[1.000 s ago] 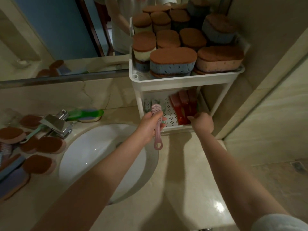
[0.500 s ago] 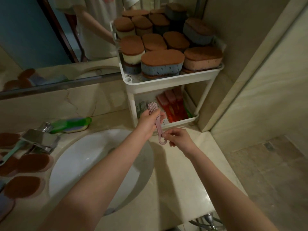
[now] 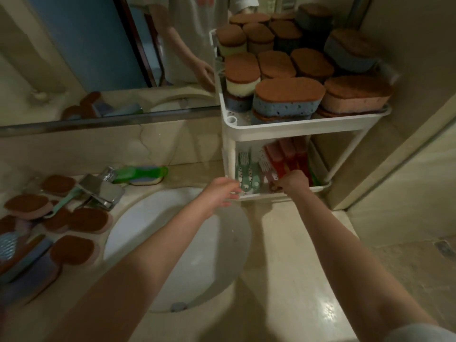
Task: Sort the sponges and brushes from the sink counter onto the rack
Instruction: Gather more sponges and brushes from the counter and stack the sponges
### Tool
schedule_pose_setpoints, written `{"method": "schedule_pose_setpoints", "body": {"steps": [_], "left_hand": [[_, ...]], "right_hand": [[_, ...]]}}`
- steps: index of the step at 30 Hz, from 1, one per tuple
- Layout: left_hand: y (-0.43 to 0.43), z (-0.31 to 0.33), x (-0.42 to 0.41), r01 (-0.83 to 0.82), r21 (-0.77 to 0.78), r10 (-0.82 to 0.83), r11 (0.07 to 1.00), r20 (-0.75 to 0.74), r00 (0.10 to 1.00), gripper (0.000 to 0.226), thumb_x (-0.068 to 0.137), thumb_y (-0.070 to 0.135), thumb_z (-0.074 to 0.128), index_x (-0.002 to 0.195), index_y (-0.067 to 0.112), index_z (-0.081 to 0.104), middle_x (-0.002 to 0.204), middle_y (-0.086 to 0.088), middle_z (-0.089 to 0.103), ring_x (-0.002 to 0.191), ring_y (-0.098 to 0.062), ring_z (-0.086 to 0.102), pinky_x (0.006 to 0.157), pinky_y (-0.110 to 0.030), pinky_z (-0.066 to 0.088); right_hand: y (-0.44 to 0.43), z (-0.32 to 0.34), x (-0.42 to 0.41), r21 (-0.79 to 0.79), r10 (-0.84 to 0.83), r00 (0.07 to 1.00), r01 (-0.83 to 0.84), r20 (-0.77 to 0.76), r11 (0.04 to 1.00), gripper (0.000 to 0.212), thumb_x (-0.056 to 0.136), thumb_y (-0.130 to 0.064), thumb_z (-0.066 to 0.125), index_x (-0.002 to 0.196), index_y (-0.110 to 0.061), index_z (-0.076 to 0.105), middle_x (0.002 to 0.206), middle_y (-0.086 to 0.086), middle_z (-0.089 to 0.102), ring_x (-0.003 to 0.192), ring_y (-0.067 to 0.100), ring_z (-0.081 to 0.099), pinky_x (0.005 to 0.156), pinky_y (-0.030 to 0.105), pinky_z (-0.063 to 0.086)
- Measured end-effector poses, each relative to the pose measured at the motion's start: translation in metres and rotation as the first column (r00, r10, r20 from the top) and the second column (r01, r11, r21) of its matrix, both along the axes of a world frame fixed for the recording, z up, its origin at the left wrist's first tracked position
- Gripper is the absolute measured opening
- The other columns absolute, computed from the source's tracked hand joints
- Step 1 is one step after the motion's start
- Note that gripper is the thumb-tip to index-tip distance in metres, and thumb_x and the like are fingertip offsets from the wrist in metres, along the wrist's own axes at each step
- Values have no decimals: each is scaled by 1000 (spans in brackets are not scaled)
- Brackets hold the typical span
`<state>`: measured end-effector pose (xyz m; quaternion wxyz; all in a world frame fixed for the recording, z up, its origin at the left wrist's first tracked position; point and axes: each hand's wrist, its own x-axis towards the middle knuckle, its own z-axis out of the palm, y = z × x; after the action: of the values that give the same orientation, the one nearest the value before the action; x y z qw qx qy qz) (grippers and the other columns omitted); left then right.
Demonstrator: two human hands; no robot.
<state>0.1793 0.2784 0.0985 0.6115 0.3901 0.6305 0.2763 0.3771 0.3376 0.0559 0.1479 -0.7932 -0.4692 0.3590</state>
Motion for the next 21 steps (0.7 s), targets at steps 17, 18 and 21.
{"method": "schedule_pose_setpoints", "body": {"steps": [17,18,21], "left_hand": [[-8,-10,-7,-138,-19,137,990,-19,990,11,92,22,55,101,16,58,85,4,64,77,-10,60,70,-26,43],[-9,-11,-7,-149,-20,148,989,-22,989,10,92,22,55,99,17,58,85,4,64,76,-10,60,70,-26,43],[-15,-17,-10,-204,-11,203,979,-31,979,3,90,21,56,87,20,58,83,3,62,77,-11,59,70,-27,43]], "right_hand": [[-5,2,-15,157,97,988,-115,120,981,24,89,-25,58,107,-16,70,113,13,68,108,34,61,83,31,46],[-9,2,-16,195,107,990,-123,87,973,22,88,-24,59,105,-16,71,112,12,68,108,33,60,83,31,46],[-23,4,-26,245,211,977,-196,-37,949,13,84,-23,63,93,-16,70,96,10,69,99,31,63,81,32,48]]}}
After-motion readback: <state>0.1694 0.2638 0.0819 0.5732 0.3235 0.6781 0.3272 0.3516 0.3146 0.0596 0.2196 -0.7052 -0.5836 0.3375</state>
